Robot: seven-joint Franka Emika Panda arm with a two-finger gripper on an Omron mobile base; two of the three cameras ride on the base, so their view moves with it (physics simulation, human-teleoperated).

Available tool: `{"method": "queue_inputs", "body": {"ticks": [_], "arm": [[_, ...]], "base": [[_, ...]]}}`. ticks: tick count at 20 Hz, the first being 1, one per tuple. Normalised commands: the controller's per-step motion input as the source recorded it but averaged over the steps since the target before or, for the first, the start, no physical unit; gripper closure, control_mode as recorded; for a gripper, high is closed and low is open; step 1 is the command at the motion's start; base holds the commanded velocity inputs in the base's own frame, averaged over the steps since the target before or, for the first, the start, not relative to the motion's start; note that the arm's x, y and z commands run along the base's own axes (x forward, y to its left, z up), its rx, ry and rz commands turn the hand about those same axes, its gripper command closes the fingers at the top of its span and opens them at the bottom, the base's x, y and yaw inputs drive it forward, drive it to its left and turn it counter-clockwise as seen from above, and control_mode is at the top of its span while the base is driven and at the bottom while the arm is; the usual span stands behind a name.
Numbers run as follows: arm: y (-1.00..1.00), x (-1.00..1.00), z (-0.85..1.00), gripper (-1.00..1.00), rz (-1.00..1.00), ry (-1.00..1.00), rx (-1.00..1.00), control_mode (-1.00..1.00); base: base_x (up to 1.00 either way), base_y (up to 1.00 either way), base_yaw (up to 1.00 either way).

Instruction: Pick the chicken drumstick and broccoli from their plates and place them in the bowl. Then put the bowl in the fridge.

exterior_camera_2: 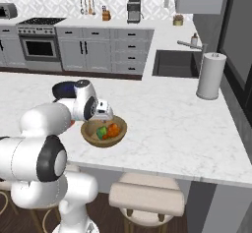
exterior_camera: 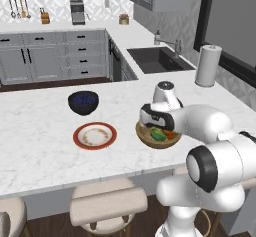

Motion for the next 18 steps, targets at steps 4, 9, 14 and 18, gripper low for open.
{"method": "queue_inputs", "body": {"ticks": [4,9,14,18], "arm": [[1.0,0.0,0.0,-1.0,0.05,0.04,-0.35,-1.0],[0.67,0.06,0.0,-1.0,0.01,0.18,-0.17,-1.0],[0.04,0.17,-0.35,-1.0,0.0,0.04,0.0,-1.0],[-0.28,-0.17,-0.32,-1.0,-0.03,0.0,0.0,-1.0]], "base": [[0.0,0.0,0.0],[0.0,0.0,0.0],[0.0,0.0,0.0],[0.0,0.0,0.0]]}}
